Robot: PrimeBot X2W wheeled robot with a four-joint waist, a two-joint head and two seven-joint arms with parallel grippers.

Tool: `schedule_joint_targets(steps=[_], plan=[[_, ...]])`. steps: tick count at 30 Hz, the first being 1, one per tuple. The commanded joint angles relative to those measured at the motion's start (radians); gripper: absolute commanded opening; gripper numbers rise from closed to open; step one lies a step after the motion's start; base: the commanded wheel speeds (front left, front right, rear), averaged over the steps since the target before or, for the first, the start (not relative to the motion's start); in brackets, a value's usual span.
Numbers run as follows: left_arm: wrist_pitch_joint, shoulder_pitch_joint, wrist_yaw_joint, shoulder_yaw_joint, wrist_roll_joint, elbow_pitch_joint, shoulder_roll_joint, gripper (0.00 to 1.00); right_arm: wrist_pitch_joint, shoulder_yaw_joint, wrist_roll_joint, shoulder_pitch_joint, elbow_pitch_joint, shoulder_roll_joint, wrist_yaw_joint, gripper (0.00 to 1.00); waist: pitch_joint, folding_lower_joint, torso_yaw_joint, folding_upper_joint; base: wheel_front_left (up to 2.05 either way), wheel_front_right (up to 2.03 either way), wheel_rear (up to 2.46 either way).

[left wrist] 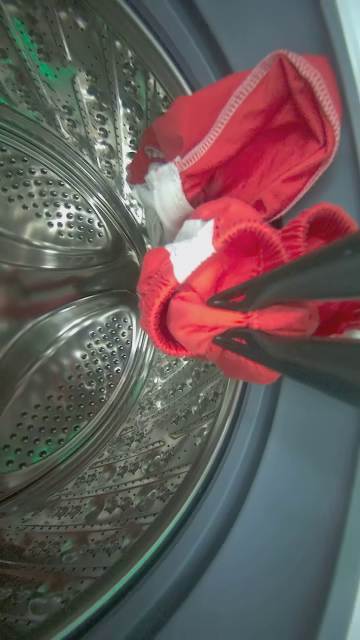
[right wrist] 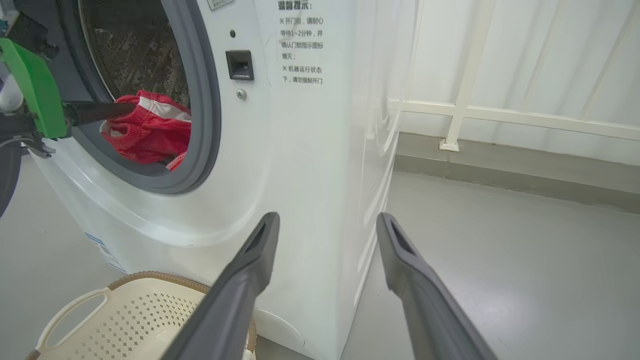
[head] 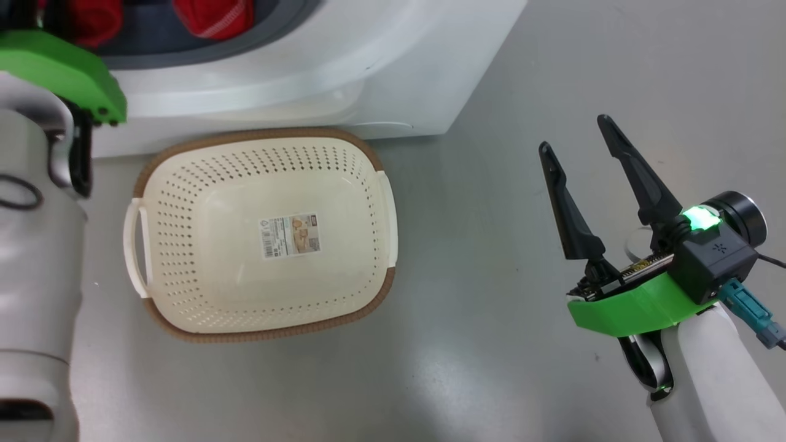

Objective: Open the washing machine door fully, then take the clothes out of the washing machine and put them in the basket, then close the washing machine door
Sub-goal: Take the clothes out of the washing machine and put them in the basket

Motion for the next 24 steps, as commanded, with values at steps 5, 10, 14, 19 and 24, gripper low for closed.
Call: schedule_joint_targets(steps=[5,10,14,19,24], plan=[[-0.012,0.172,0.004,0.049,-0.014,-0.241,0.026,0.0,-0.006,0.014,-0.003,0.058,-0.016,-0.006,0.003,1.0,-0.079,0.0,0.032,0.0,0.0,0.0,0.0],[-0.012,0.296,0.024,0.071,-0.006,-0.397,0.02,0.0,-0.006,0.018,-0.002,0.076,-0.011,-0.006,0.003,1.0,-0.123,0.0,0.038,0.0,0.0,0.0,0.0],[-0.012,0.411,0.044,0.09,0.003,-0.54,0.011,0.0,-0.006,0.021,0.001,0.096,-0.004,-0.006,0.003,1.0,-0.165,0.0,0.042,0.0,0.0,0.0,0.0],[-0.012,0.536,0.06,0.1,0.01,-0.697,0.0,0.0,-0.006,0.028,0.004,0.114,0.002,-0.007,0.003,1.0,-0.208,0.0,0.046,0.0,0.0,0.0,0.0],[-0.012,0.643,0.079,0.1,0.016,-0.838,-0.006,0.0,-0.006,0.033,0.006,0.129,0.006,-0.006,0.003,1.0,-0.241,0.0,0.047,0.0,0.0,0.0,0.0]])
